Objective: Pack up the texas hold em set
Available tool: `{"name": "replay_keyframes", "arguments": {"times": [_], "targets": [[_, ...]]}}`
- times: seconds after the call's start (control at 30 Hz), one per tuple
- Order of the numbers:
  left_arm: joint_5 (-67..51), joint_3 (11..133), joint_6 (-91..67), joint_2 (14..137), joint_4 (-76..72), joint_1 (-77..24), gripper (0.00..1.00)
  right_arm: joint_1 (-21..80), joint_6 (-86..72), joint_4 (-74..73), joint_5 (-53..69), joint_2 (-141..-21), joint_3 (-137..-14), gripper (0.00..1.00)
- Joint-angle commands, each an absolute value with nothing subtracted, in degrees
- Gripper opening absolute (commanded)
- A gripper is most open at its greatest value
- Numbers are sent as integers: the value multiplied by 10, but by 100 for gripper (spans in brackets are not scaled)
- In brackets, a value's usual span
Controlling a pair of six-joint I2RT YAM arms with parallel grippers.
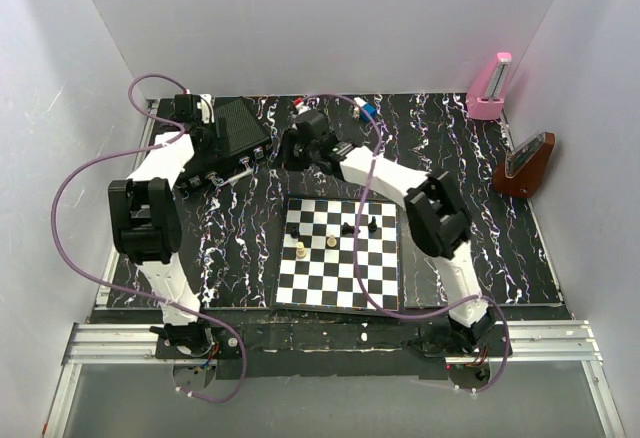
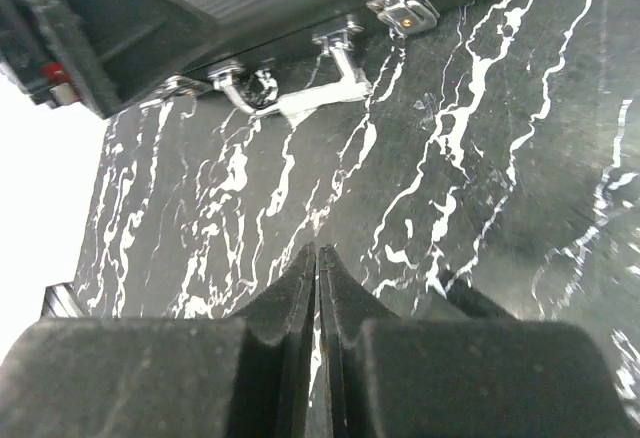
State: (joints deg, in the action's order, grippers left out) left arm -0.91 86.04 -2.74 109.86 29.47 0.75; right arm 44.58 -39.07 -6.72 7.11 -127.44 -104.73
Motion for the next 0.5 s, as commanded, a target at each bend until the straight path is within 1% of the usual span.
{"name": "replay_keyframes", "arguments": {"times": [0.0,0.07,0.2,0.33,0.4,0.47], "targets": [[-9,834,-7,981,261,-13,74,443,-331,-33,48,-1156,-964,15],[18,826,-3,952,261,-13,75,437,-320,-35,52,-1109,-916,18],[22,806,15,890,254,-13,79,418,-298,-54,67,-1005,-815,24],[28,743,4,820,245,-11,82,391,-270,-101,69,-881,-732,27],[33,726,-15,799,258,-11,82,368,-262,-121,75,-824,-692,28],[33,720,-28,795,285,-4,79,343,-258,-138,84,-768,-649,28]]}}
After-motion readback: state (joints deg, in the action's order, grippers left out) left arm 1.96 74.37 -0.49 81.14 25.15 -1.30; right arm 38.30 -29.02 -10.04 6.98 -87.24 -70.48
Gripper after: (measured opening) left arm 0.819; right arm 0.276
